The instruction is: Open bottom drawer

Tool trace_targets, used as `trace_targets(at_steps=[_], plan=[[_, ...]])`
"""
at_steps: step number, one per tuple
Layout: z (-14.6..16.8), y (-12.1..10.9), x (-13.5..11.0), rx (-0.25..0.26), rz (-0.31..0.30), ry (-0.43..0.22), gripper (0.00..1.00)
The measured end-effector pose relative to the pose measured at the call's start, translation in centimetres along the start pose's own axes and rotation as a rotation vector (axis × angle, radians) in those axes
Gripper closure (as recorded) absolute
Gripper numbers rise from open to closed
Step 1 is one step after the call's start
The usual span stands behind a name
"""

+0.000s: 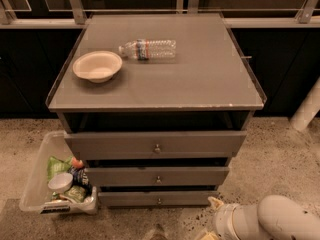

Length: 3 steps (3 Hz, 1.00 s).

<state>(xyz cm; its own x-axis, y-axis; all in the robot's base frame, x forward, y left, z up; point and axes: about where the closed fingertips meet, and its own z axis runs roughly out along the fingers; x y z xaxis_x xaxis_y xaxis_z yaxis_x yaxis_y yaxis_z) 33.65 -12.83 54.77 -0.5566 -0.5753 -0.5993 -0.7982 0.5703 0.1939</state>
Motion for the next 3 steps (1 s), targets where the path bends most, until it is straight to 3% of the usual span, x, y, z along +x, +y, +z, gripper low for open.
trace_targets(at_steps=[1,2,3], plan=[[5.81,-7.51,1.23,0.028,0.079,-0.044,0.0],[6.12,-7.86,1.23,0.026,0.078,-0.037,0.0],[6.62,-8.04,1.83,0.056,0.058,-0.045,0.0]])
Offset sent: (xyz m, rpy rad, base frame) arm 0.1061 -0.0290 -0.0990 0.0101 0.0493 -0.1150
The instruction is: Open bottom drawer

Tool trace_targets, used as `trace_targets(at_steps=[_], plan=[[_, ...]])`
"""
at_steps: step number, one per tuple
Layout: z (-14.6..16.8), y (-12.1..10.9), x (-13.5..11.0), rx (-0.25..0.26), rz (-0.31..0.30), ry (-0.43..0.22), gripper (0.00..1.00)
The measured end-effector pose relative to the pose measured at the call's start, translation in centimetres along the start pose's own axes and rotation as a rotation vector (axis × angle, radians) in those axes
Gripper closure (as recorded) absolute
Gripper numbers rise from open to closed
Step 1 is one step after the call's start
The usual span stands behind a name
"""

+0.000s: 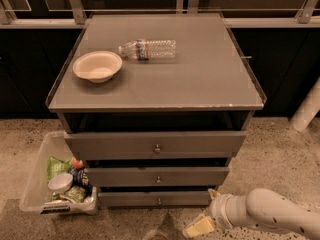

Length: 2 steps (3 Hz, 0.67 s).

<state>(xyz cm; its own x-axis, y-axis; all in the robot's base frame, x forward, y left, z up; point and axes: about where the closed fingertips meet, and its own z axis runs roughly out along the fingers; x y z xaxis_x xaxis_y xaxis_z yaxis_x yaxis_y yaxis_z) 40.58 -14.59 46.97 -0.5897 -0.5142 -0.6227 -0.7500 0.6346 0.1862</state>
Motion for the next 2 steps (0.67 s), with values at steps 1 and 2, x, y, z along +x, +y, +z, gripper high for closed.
trace_targets(at_steps=[1,2], plan=[[0.9,-1.5,-0.3,0.051,-0.056,-0.064,0.0],[2.7,-4.1,0.4,0.056,-0.121,-0.171,0.0]])
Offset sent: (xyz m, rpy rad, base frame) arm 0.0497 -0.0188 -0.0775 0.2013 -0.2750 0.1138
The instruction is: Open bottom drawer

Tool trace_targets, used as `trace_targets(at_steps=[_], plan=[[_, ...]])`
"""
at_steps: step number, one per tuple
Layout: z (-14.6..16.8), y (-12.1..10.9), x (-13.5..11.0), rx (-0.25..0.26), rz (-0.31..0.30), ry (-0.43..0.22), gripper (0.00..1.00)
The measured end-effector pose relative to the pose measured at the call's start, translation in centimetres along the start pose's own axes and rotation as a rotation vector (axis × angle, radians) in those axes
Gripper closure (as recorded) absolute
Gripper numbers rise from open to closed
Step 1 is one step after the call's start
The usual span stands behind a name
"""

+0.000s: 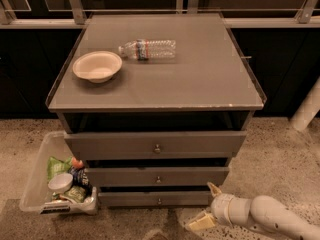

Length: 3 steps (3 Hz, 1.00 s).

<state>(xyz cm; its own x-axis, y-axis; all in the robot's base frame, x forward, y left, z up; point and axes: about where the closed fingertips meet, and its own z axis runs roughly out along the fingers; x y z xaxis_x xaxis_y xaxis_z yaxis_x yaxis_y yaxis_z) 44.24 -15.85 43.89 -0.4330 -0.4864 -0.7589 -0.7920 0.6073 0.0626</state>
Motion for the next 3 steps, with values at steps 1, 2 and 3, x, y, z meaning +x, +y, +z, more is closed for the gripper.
trace_targets(at_steps=[1,2,3], plan=[[3.1,-0.9,3.2,-0.108,0.014,-0.059,0.0],[3.1,-0.9,3.2,-0.108,0.014,-0.059,0.0],[4.8,-0.3,4.1,-0.102,0.013,-0.044,0.0]])
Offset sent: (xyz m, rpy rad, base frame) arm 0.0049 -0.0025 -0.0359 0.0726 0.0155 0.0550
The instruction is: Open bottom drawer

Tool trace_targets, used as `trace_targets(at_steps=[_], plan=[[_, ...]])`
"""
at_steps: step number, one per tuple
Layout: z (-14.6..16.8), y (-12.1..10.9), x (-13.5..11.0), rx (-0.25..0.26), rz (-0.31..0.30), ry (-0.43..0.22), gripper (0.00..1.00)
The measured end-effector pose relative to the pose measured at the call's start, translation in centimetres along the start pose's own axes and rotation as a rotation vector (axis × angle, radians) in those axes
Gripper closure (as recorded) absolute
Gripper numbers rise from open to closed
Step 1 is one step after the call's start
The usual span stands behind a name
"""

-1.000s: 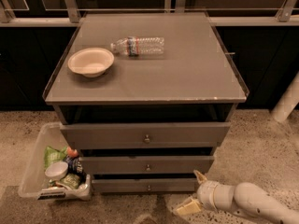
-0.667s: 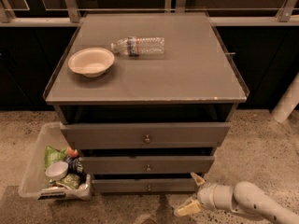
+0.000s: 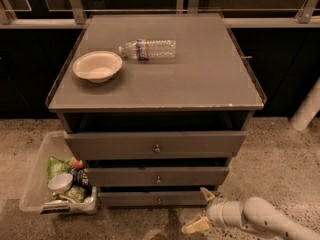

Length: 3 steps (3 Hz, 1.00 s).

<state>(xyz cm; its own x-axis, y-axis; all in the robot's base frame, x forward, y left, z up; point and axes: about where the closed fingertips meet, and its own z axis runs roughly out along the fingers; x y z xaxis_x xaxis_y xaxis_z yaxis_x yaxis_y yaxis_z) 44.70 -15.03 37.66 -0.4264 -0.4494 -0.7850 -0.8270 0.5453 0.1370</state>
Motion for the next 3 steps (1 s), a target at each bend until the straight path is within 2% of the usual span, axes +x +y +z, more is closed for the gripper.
trace_targets(at_steps=[2,3], plan=[[4.1,-1.8,7.0,0.072,0.139,-0.097,0.0],[6.2,-3.2,9.5,0.076,0.175,-0.116,0.0]])
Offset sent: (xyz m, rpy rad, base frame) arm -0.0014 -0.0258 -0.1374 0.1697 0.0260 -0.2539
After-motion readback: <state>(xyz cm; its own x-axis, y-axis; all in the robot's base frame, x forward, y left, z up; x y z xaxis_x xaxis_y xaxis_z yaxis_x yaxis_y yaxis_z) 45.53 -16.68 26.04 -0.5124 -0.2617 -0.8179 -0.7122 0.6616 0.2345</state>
